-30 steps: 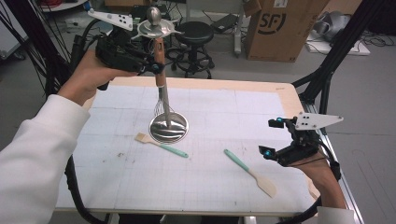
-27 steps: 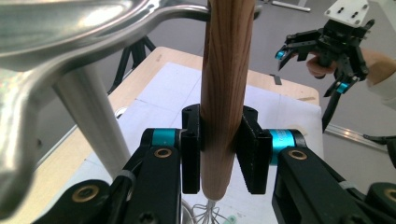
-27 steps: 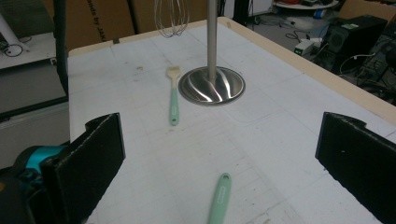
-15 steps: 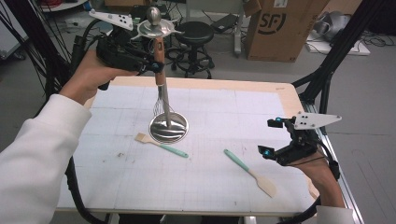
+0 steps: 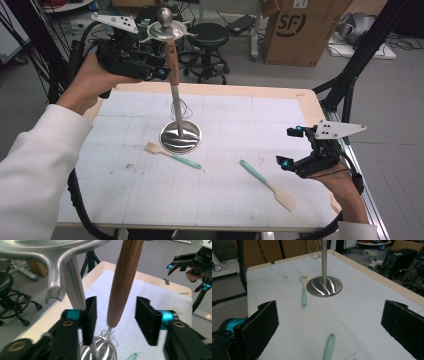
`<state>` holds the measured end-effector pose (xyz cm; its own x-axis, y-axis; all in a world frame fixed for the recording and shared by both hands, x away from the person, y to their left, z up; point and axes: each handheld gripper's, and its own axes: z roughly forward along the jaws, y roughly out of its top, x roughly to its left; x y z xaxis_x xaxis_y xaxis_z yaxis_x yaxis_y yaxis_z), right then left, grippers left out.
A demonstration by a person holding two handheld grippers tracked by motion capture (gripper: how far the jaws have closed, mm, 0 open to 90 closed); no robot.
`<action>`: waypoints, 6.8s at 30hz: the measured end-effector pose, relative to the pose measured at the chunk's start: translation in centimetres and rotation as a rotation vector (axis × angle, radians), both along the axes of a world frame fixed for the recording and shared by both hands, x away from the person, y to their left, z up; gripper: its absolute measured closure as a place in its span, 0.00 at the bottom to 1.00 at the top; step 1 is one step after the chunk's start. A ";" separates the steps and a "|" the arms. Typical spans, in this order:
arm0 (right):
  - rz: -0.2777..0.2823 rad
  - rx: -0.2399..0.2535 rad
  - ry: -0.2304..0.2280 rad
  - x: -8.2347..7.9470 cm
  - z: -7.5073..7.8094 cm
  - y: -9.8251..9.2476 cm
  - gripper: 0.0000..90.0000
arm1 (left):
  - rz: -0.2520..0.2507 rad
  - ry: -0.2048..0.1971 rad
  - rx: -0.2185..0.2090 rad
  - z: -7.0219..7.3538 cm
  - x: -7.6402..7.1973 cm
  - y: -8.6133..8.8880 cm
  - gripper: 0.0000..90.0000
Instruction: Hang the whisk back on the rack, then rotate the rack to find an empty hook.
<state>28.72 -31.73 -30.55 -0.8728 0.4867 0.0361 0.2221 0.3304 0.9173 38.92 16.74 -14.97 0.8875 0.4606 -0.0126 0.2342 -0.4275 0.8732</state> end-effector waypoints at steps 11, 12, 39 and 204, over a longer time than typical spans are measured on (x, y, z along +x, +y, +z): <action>-0.026 0.006 0.014 -0.4 -0.7 -0.1 0.00 | 0.029 -0.069 0.075 0.8 -3.0 0.7 0.22; -0.027 0.007 0.019 -0.4 -0.8 -0.1 0.00 | 0.039 -0.072 0.081 0.8 -3.3 0.9 0.16; -0.054 0.002 0.076 -0.6 -3.2 -0.7 0.00 | 0.021 -0.098 0.066 -1.1 -8.0 5.8 0.02; -0.071 0.007 0.126 -0.7 -5.2 -0.3 0.00 | 0.056 -0.082 0.116 5.7 1.0 4.5 1.00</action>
